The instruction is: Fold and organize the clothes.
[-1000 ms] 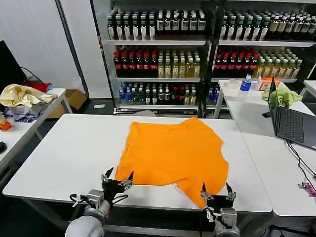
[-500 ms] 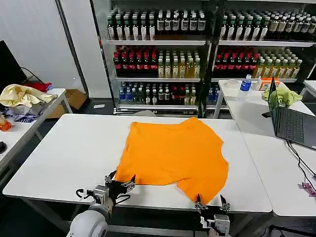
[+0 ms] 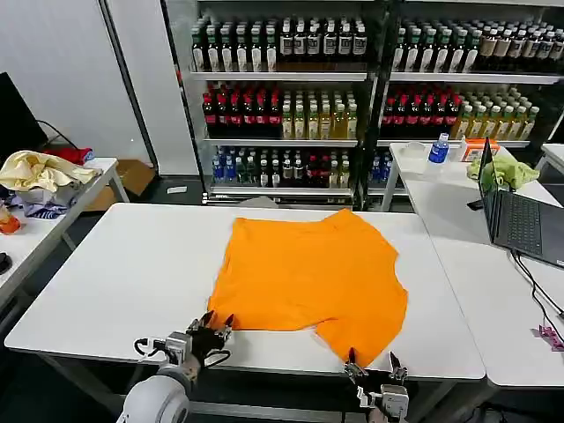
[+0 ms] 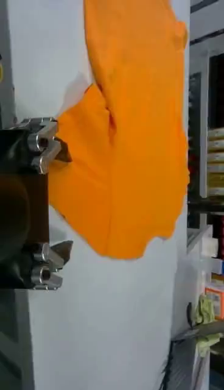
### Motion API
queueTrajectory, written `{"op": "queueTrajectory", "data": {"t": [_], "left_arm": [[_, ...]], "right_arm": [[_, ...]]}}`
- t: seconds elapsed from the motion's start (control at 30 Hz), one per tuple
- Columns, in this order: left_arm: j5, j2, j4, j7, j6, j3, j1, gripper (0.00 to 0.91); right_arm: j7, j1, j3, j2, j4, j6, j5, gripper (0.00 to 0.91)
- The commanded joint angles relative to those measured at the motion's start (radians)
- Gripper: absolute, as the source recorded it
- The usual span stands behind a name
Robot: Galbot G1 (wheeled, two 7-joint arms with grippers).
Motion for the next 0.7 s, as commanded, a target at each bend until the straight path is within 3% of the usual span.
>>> {"op": "queueTrajectory", "data": {"t": [0.03,0.1,0.3,0.37,0.7], "left_arm": [[-0.01,0.001,0.001,-0.001,0.007,0.0,0.023,0.121],[-0.01,0.001,0.0,0.0,0.006,-0.001,0.03,0.121],[-0.012,0.001,0.004,-0.003,0.006,-0.002,0.039,0.091],[-0.017,0.002,0.002,-0.004,0.006,-0.002,0.04,0.081],[-0.106,0.016,-0.111,0.002,-0.039,-0.046,0.058,0.03]], "right_arm": [[0.005,-0.005,-0.001,0.003,-0.001,-0.008,0.012,0.605],[0.005,-0.006,-0.001,0.003,0.0,-0.008,0.014,0.413],[0.002,-0.007,0.0,0.002,0.008,-0.004,0.014,0.04],[-0.002,-0.008,0.002,0.001,0.016,0.002,0.014,0.0],[-0.052,-0.067,0.022,-0.021,0.125,0.089,-0.018,0.0]]}}
